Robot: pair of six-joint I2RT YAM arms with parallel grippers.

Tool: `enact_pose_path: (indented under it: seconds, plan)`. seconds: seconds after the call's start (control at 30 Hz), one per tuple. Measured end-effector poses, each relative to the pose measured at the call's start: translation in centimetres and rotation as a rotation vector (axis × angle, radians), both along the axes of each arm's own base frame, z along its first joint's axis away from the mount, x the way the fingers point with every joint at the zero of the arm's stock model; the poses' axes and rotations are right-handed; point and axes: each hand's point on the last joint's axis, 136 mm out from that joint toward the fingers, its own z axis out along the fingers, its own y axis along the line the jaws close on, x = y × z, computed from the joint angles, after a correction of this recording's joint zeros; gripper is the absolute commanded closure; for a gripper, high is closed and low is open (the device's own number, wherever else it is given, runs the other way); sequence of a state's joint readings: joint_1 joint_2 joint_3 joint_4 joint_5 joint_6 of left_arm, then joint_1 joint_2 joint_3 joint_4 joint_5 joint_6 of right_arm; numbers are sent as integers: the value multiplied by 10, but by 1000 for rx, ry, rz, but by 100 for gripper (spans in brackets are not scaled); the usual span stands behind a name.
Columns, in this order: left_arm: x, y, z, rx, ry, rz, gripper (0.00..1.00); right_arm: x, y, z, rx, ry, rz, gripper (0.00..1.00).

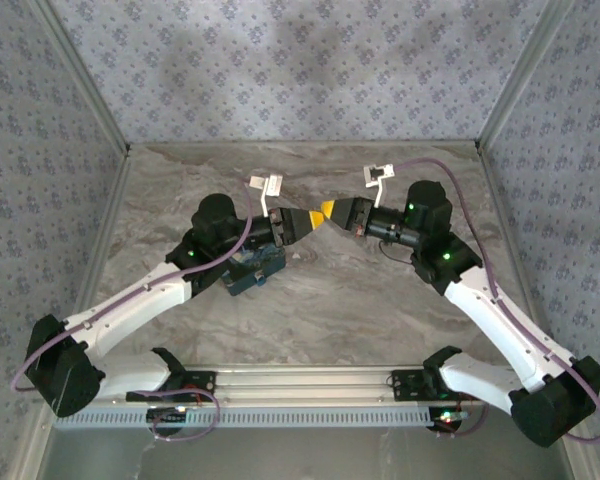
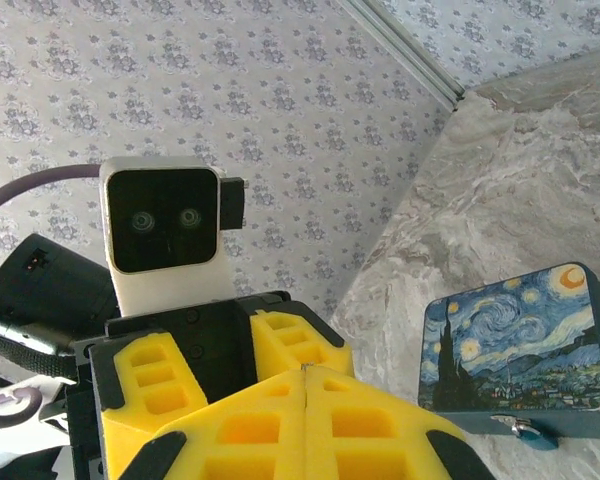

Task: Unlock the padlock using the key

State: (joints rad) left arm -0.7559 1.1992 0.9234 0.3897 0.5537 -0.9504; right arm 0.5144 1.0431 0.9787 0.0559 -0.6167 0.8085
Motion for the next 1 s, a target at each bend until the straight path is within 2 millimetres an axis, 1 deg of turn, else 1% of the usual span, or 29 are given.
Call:
enact_pose_path:
  seconds: [0.07,0.2,0.27,0.3,0.43,0.53,0.73,0.77,0.83,0.9,1.0]
  plan:
    - [0,0,-1,3,3,0,71,0,0,1,4,0,-1,100]
    - [0,0,-2,6,6,0,80,1,0,2,9,2,-4,100]
    - [0,0,-3,11,10,0,92,1,0,2,10,3,-5,100]
    - [0,0,-4,15,10,0,94,1,0,2,11,4,-8,100]
    - [0,0,-6,22,13,1,95,2,-1,3,14,0,-12,100]
    - [0,0,-7,24,15,1,100,2,-1,3,13,0,-13,100]
    - [1,0,-12,44,17,4,100,2,-1,3,13,1,-13,99]
    - [1,0,-13,50,17,5,100,3,-2,2,11,2,-15,96]
    - [1,1,-16,73,18,5,100,4,-4,-2,-1,13,-19,82]
    - [0,2,-19,104,18,4,100,9,-11,-6,-17,20,-38,70]
    - [-3,4,-21,146,11,-5,100,15,-27,-8,-34,19,-80,63]
